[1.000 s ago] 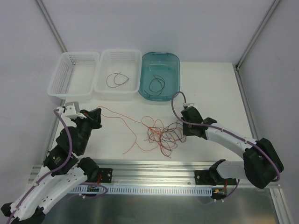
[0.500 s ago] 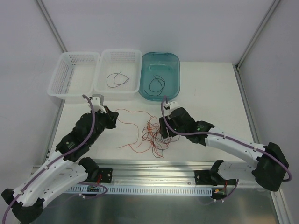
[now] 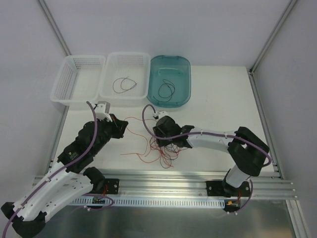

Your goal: Untangle the cables

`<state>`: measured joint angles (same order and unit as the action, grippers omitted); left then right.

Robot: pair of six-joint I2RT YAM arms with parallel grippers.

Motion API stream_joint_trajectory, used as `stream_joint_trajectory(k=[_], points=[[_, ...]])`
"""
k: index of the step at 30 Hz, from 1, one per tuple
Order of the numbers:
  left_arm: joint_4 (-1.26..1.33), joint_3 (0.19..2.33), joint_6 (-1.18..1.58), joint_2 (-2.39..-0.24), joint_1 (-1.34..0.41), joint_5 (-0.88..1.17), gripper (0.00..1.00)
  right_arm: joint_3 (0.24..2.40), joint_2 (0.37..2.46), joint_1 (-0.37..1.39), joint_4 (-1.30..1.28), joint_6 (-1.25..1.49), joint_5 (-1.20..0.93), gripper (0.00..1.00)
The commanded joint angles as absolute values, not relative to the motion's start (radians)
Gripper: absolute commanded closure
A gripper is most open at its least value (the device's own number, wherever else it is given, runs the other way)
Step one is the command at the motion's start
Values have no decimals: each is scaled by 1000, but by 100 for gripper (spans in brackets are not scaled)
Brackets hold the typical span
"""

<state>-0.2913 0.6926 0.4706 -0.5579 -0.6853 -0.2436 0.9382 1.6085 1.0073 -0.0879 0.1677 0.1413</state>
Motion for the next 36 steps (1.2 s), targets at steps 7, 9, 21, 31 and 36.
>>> stream_joint_trajectory(k=[7, 9, 21, 31, 36], points=[[-337, 676, 514, -491, -675, -507, 100, 905, 1569, 985, -178, 181, 333, 99], [-398, 690, 532, -483, -673, -595, 100, 862, 1493, 956, -210, 175, 356, 99], [-483, 747, 534, -388, -644, -992, 100, 617, 1144, 597, -267, 172, 284, 100], [-509, 819, 417, -356, -644, -1028, 100, 568, 1060, 384, -273, 201, 59, 82], [-509, 838, 390, -425, -643, -887, 100, 581, 1075, 385, -287, 187, 52, 73]])
